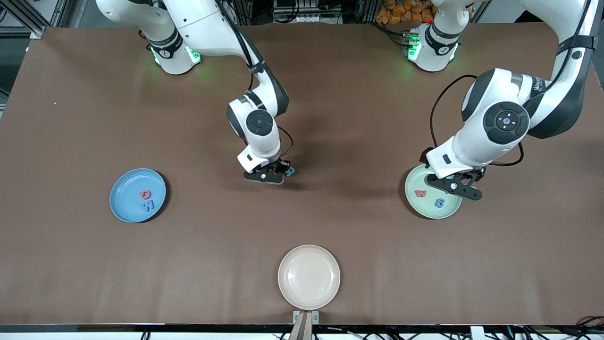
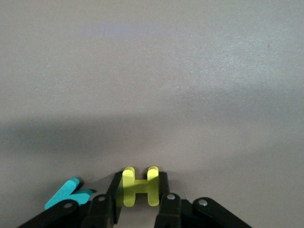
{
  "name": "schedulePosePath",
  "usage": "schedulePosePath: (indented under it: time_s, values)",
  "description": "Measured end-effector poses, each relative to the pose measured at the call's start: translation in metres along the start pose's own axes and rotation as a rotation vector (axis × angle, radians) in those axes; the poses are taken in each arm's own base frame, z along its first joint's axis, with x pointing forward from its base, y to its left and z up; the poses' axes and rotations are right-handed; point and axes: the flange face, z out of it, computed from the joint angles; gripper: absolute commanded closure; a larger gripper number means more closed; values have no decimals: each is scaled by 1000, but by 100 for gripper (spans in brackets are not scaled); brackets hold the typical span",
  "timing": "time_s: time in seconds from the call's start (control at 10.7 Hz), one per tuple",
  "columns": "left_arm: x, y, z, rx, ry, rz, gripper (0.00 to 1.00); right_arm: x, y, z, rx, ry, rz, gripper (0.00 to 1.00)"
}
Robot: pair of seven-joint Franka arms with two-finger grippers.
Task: Sort uppercase to blue plate, lowercase to green plate
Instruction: 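Carry the H to the blue plate while the left gripper reaches the h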
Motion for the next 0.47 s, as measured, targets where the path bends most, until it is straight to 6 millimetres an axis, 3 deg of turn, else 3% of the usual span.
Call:
schedulePosePath:
  time_s: [0.19,0.47]
  values:
    - [1,15,-2,-27,3,12,0,22,16,-11,11,8,17,100]
    - [3,50,-5,-130,-1,5,0,79,82,-50,3,-48,-45,100]
